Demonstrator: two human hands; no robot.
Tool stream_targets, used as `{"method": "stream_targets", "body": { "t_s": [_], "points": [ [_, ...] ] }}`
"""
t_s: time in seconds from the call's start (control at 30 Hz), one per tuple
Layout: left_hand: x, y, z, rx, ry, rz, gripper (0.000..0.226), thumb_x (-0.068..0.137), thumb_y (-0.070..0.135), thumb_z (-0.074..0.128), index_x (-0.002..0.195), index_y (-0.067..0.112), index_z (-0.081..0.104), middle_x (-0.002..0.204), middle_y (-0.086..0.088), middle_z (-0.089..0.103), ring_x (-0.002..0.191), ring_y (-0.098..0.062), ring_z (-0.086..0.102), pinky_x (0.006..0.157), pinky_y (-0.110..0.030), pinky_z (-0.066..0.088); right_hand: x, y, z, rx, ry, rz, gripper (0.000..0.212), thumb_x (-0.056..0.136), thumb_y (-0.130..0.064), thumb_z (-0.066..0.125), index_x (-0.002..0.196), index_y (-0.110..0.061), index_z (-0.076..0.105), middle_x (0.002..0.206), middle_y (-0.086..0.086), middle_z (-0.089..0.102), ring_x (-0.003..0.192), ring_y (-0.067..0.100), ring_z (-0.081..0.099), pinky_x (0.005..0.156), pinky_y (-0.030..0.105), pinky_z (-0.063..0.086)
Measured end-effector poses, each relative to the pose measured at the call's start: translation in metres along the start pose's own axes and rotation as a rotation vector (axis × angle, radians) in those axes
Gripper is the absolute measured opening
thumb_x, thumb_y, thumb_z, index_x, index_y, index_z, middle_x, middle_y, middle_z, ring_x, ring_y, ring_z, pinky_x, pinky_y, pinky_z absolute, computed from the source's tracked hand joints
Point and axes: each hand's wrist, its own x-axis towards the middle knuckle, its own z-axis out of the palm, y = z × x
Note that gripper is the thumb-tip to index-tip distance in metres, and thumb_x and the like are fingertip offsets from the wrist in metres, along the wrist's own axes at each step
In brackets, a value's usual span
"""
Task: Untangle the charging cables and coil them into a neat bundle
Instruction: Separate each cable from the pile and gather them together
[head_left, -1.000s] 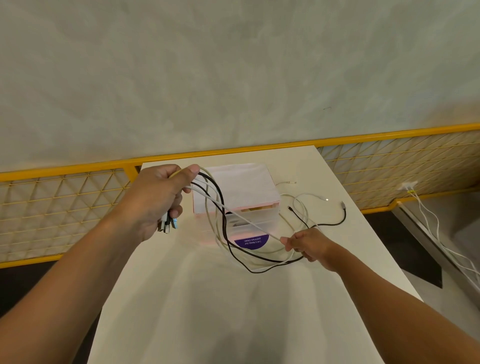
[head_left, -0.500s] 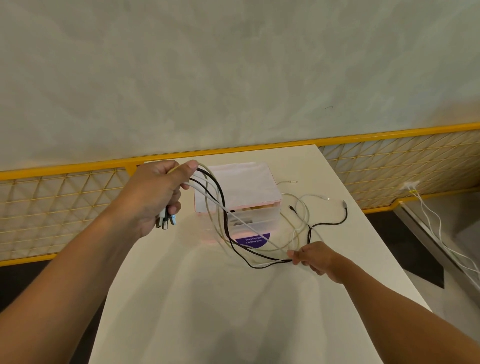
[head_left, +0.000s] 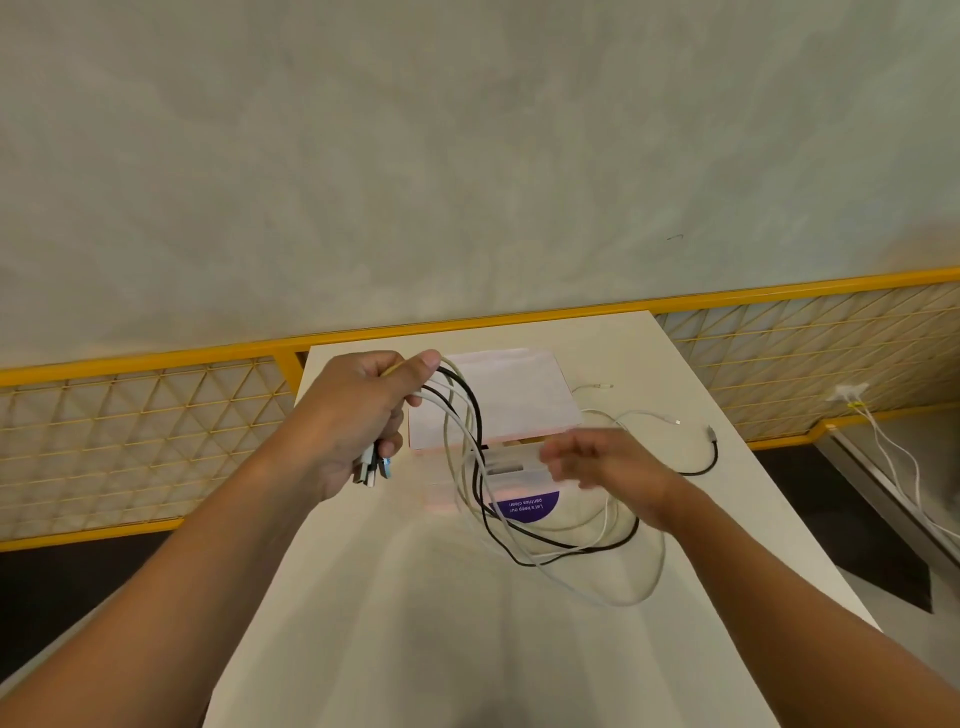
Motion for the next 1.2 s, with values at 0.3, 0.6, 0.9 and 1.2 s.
{"method": "stream_targets", "body": {
  "t_s": [0.3, 0.6, 0.9, 1.2],
  "points": [
    [-0.014, 0.013, 0.01, 0.192, -0.156, 0.066, 0.037, 0.093, 0.053, 0.055, 0.076, 0.024, 0.071, 0.042, 0.012, 0.047, 0.043, -0.013, 0.036, 0.052, -0.031, 0.036, -0.012, -0.12, 0.045, -0.176, -0.196, -0.478, 0.068, 0.081, -0.018, 0.083, 0.14, -0.028, 0.051, 0.129, -0.011, 0.065, 0.121, 0.005, 0.061, 0.105, 0.03, 0.049],
    [-0.013, 0.008, 0.004, 0.485, -0.097, 0.174, 0.054, 0.095, 0.06, 0.045, 0.064, 0.017, 0.056, 0.038, 0.011, 0.04, 0.035, -0.005, 0.04, 0.054, -0.029, 0.032, -0.01, -0.119, 0.048, -0.231, -0.137, -0.423, 0.015, 0.096, -0.028, 0.067, 0.103, -0.023, 0.079, 0.085, -0.01, 0.074, 0.079, 0.012, 0.066, 0.079, 0.039, 0.056],
    [-0.004, 0.002, -0.007, 0.356, -0.084, 0.093, 0.055, 0.09, 0.061, 0.055, 0.052, 0.021, 0.05, 0.046, 0.002, 0.034, 0.046, -0.021, 0.038, 0.056, -0.032, 0.036, -0.01, -0.104, 0.013, 0.014, -0.085, -0.344, 0.018, 0.093, -0.028, 0.069, 0.08, -0.018, 0.075, 0.063, 0.005, 0.04, 0.061, 0.023, 0.035, 0.059, 0.034, 0.037],
    [0.004, -0.014, -0.019, 0.242, -0.07, 0.04, 0.054, 0.089, 0.055, 0.062, 0.051, 0.021, 0.045, 0.045, 0.004, 0.028, 0.041, -0.017, 0.03, 0.057, -0.031, 0.03, -0.007, -0.084, -0.015, 0.103, -0.024, -0.31, 0.032, 0.082, -0.043, 0.068, 0.085, -0.012, 0.077, 0.058, 0.002, 0.036, 0.054, 0.014, 0.029, 0.051, 0.026, 0.029]
  ]
}}
